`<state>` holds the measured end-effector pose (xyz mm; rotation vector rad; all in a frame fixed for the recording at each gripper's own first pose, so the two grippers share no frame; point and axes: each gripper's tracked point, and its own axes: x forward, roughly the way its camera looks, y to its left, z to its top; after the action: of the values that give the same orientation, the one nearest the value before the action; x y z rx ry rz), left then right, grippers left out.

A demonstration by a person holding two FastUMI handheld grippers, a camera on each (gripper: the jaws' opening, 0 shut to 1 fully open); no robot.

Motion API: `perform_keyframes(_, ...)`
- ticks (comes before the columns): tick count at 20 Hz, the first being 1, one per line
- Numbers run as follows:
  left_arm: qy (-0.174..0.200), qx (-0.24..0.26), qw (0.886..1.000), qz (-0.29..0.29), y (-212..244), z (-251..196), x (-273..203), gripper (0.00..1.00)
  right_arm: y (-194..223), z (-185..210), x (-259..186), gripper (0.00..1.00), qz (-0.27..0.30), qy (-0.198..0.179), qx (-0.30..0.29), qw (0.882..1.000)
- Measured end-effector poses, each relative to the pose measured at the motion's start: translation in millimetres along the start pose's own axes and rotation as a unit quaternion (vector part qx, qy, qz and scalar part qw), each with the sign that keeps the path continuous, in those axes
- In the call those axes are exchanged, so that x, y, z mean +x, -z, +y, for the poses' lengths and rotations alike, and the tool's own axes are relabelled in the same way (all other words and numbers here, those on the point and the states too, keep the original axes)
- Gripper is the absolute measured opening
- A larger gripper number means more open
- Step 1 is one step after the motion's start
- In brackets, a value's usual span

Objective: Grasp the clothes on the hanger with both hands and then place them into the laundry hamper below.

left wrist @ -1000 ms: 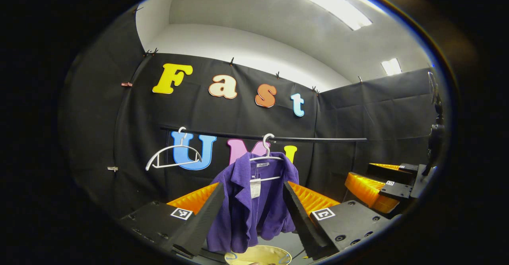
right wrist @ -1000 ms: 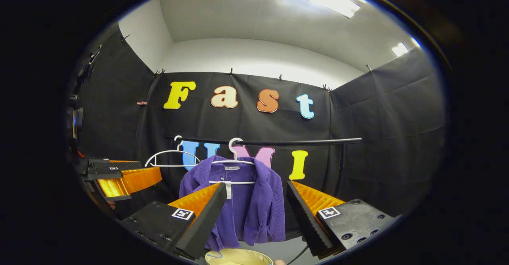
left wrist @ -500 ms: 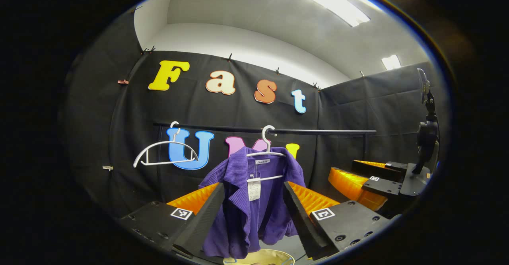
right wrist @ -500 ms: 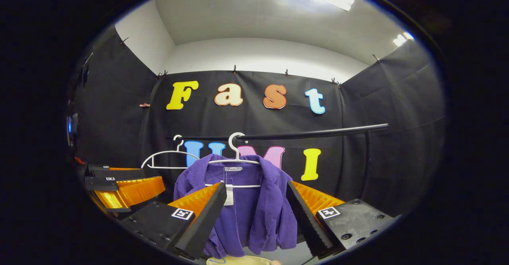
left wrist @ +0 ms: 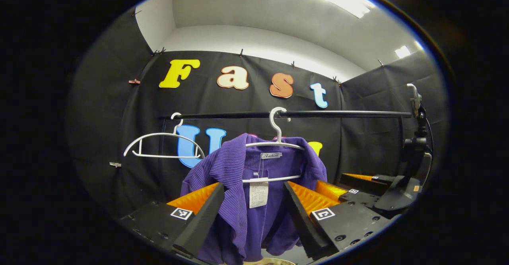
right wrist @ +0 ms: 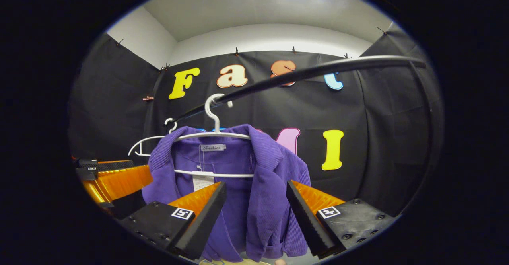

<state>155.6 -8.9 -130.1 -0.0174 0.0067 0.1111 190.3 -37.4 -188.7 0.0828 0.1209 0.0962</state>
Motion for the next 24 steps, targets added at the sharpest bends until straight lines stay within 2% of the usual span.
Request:
perform_keyframes(7,-0.078,0.022,0.996,0.025,25,14,23,0.93,32,-3,42,0.98,0.024,-0.048,0.026,0.998)
perform_keyframes(14,-0.149,0.0,0.988,0.049,57,40,30,0.93,49,15,62,0.97,0.039,-0.095,0.019,0.995)
perform_keyframes(19,-0.159,-0.032,0.986,0.044,66,37,52,0.93,52,12,78,0.97,0.038,-0.096,0.03,0.994)
perform_keyframes(24,-0.158,-0.026,0.986,0.037,71,34,77,0.93,56,10,89,0.95,0.036,-0.102,0.031,0.994)
